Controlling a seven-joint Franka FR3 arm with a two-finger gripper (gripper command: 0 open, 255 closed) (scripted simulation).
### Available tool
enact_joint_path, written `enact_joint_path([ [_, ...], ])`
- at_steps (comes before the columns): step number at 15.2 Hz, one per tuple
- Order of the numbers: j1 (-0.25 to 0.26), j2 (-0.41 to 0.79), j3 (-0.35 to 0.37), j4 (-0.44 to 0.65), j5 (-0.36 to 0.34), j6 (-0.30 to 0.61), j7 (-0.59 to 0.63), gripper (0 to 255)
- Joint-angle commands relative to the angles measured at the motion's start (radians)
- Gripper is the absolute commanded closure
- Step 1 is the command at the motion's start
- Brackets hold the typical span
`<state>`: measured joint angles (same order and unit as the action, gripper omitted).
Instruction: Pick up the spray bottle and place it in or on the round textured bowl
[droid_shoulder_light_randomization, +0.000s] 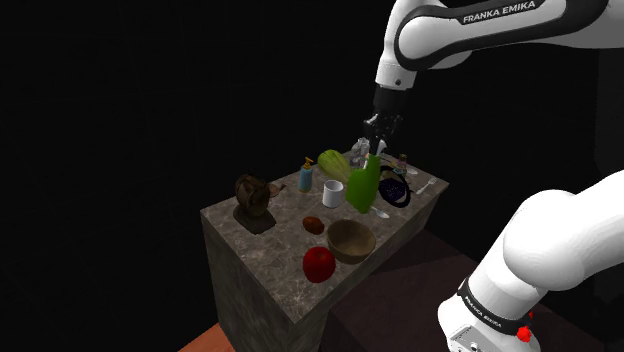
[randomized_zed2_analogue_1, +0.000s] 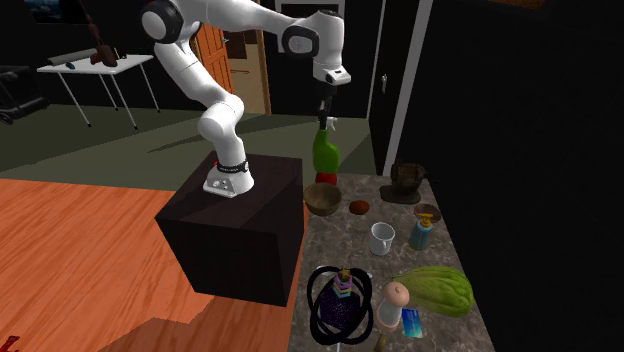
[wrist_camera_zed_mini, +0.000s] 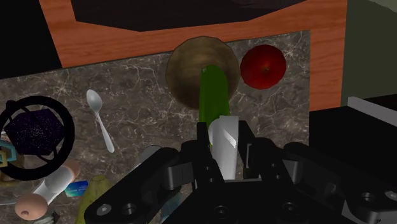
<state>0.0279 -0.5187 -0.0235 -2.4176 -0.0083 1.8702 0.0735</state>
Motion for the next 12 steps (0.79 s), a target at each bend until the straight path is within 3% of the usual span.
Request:
enact_joint_path([
  [1, 0.001, 0.003, 0.001, -0.022, 0.001, 0.026, 0.002, 255],
  [12, 0.001, 0.047, 0.000, -0.139, 0.000, 0.186, 0.001, 255],
])
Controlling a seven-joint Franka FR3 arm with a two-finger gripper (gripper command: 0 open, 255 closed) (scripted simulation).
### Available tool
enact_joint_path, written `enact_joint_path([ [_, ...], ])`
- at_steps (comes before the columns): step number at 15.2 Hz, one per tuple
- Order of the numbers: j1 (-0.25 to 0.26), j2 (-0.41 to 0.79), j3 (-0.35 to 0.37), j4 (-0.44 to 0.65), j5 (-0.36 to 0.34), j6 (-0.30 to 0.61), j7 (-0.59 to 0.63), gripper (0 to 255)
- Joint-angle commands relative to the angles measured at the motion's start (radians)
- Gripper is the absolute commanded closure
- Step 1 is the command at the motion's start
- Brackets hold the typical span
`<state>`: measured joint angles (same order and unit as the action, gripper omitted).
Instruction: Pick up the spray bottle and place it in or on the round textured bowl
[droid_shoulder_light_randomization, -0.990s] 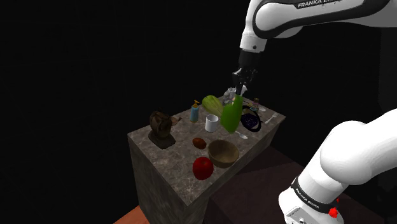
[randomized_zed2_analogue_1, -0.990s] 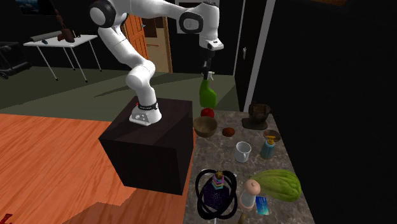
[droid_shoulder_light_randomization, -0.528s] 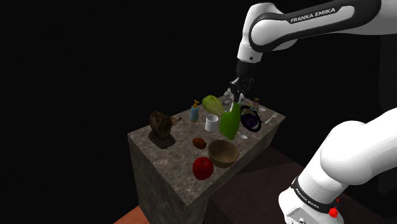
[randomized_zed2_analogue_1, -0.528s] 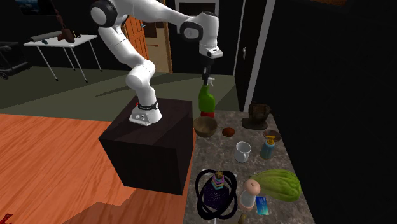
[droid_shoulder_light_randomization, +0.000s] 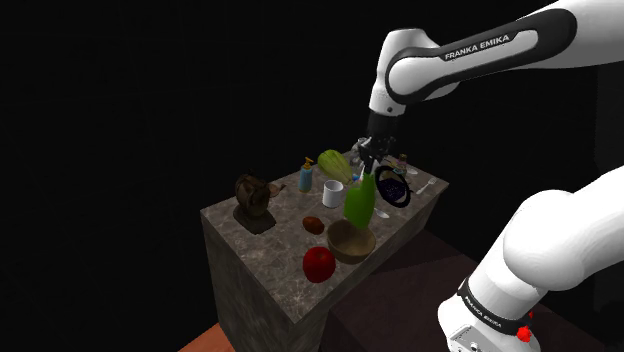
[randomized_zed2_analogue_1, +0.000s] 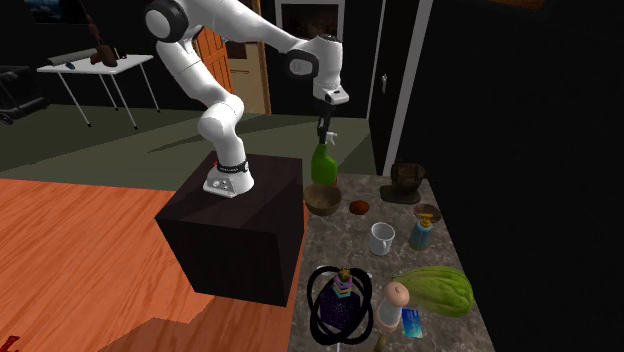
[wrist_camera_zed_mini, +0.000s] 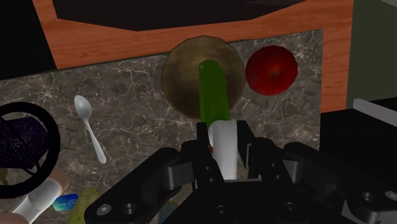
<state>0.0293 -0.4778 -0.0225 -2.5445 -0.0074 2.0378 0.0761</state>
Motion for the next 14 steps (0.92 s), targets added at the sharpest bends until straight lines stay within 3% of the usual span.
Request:
enact_joint_path([
  [1, -0.001, 0.011, -0.002, -0.021, -0.001, 0.034, -0.002, 255],
  [11, -0.001, 0.086, -0.003, -0.105, 0.000, 0.191, -0.003, 255],
  [14, -0.001, 0.090, -0.003, -0.108, 0.000, 0.199, -0.003, 255],
])
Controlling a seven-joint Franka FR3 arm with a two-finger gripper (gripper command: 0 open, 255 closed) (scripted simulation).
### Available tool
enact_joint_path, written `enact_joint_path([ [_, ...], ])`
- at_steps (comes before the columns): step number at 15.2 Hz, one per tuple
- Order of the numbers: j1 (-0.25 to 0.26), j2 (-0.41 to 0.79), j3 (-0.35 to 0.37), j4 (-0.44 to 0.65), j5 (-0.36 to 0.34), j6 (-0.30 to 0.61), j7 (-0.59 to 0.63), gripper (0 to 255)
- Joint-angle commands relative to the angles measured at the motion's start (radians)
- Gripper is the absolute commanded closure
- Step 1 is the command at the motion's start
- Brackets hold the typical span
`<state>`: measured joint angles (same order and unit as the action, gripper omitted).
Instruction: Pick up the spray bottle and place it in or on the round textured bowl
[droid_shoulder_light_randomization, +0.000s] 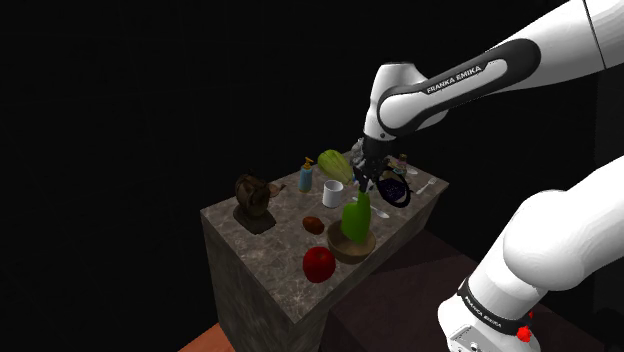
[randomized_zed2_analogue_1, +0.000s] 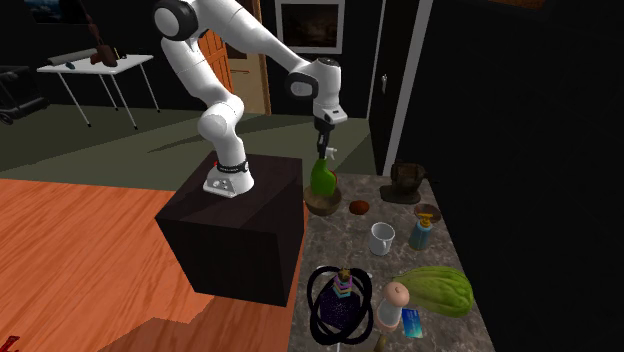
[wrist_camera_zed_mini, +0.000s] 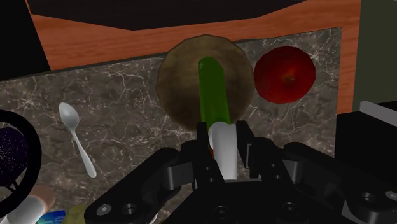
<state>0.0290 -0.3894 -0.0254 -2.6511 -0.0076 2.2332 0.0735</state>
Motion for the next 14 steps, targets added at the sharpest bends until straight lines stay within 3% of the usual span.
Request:
enact_joint_path([
  [1, 0.000, 0.002, 0.000, -0.002, 0.000, 0.004, 0.000, 255],
  [5, 0.000, 0.002, 0.000, -0.002, 0.000, 0.004, 0.000, 255],
  [6, 0.000, 0.002, 0.000, -0.002, 0.000, 0.004, 0.000, 0],
  [11, 0.000, 0.002, 0.000, -0.002, 0.000, 0.004, 0.000, 0],
  [14, -0.001, -0.054, 0.001, 0.061, -0.001, -0.115, 0.000, 0],
])
